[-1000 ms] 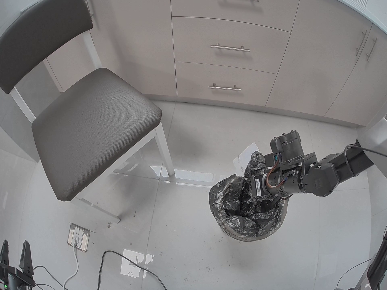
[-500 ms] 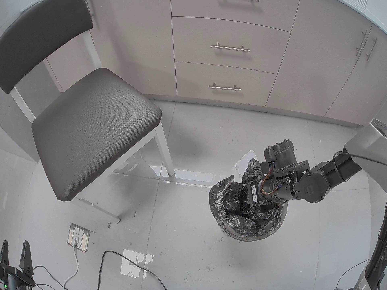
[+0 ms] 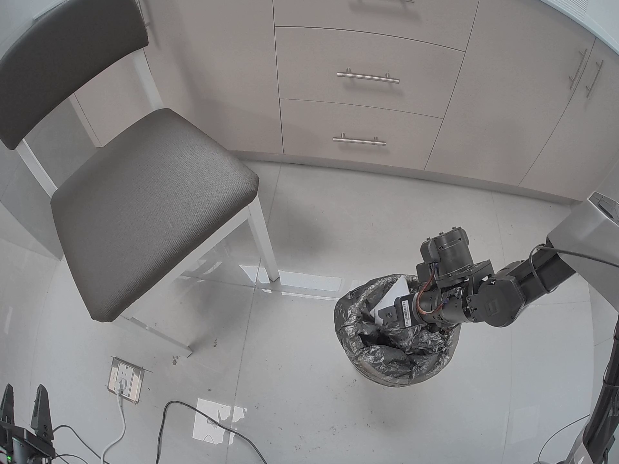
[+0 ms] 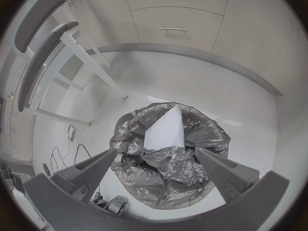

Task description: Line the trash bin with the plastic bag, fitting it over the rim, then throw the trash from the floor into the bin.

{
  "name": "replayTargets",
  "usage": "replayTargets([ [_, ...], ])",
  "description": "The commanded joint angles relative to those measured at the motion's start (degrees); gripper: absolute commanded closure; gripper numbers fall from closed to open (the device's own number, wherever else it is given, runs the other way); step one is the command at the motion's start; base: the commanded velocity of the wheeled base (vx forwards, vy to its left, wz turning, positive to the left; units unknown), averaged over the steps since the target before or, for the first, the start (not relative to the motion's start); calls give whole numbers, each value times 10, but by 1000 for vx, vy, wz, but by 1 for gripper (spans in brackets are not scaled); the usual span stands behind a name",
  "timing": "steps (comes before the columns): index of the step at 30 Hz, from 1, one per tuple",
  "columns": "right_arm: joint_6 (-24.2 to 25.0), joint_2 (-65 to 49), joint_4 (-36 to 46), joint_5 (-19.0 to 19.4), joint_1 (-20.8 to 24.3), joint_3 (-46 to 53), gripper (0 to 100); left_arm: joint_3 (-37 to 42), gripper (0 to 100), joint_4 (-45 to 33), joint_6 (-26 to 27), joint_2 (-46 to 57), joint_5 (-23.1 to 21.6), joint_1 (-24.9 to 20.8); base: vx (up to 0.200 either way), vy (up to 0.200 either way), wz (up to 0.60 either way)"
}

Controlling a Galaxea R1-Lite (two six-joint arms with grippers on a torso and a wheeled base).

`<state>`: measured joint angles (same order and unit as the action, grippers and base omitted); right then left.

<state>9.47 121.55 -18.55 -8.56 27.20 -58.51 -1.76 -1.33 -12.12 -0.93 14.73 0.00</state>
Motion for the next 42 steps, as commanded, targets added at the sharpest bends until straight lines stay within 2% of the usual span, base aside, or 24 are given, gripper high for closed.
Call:
replayTargets([
  [1, 0, 1, 0, -1, 0, 1, 0, 0, 0, 0, 0, 8, 0, 0, 0, 0, 0],
  [17, -3, -33, -32, -15, 11, 34, 0, 0, 0, 1, 0, 8, 0, 0, 0, 0, 0],
  [18, -3, -33, -33, -15, 12, 35, 100, 0, 0, 0, -1, 8, 0, 0, 0, 0, 0],
  [28, -3, -34, -33, -15, 13, 29, 100, 0, 0, 1, -3, 8, 0, 0, 0, 0, 0],
  [36, -3, -26, -17, -17, 8, -25, 100, 1, 0, 1, -3, 8, 0, 0, 0, 0, 0],
  [42, 0, -2, 62, -16, 7, -116, 100, 1, 0, 1, -3, 8, 0, 0, 0, 0, 0],
])
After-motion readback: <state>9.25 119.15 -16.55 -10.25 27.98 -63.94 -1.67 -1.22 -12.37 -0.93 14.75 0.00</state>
